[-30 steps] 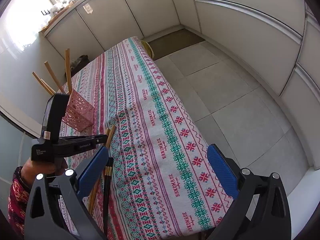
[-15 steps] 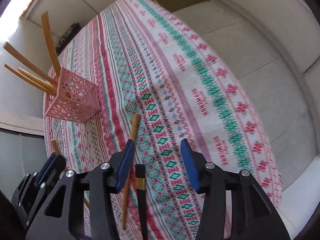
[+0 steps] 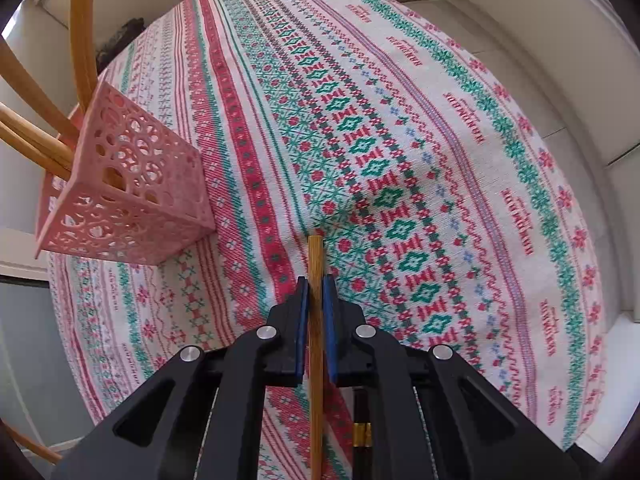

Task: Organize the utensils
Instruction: 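Grasp a chopstick with the right gripper while the left gripper holds its chopstick, then carry both chopsticks over the pink holder and open both grippers to drop them in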

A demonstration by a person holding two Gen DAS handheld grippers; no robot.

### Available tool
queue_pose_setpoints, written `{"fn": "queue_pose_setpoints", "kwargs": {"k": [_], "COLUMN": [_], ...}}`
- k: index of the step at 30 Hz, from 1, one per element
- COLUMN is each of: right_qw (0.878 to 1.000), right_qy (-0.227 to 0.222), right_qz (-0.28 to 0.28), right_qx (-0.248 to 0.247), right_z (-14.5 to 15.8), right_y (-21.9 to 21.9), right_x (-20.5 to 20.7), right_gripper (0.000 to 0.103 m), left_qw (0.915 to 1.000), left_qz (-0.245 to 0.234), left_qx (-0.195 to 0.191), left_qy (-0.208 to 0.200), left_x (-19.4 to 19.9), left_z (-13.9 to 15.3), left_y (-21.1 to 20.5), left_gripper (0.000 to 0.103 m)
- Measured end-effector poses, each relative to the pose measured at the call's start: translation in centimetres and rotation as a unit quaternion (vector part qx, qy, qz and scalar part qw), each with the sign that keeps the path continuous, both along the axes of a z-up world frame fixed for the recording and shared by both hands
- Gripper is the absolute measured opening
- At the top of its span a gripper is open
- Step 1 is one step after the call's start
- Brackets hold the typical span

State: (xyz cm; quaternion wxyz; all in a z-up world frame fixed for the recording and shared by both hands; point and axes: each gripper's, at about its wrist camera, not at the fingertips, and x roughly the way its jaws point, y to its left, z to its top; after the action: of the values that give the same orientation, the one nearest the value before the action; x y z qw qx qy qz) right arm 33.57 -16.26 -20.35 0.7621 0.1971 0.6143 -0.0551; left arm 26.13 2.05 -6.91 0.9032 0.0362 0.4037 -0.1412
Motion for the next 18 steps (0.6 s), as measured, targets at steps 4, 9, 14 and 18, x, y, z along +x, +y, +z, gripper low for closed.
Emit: {"fn": "queue_pose_setpoints", "kwargs": {"k": [4, 9, 14, 18], "right_qw": [0.996, 0.972, 0.936, 0.922], "right_qy": [-0.09, -0.233, -0.35, -0.385], "right_qz": [-0.014, 0.007, 0.026, 0.036], "right_qx": [0.006, -0.022, -0.025, -0.018], "right_z": [3.0, 9.4, 15.4, 19.6], "right_y": [-0.2, -0.3, -1.6, -1.5], "right_x": [-2.9, -9.0, -12.7, -13.6], "right_gripper": [0.008, 0.008, 0.008, 0.008], "left_qw": [0.9998, 0.9978, 0.9904, 0.9842], "left_qz": [0.007, 0.008, 0.008, 0.005], "left_qx": [-0.013, -0.028, -0.05, -0.063], "left_qy": [-0.014, -0.06, -0.129, -0.165], "left_x": [-0.3, -1.7, -3.9, -4.6], "left_z": [0.5, 2.3, 5.2, 7.7], "left_y": [0.6, 0.3, -0.2, -1.0], "left_gripper": [0.006, 0.006, 0.006, 0.006]}}
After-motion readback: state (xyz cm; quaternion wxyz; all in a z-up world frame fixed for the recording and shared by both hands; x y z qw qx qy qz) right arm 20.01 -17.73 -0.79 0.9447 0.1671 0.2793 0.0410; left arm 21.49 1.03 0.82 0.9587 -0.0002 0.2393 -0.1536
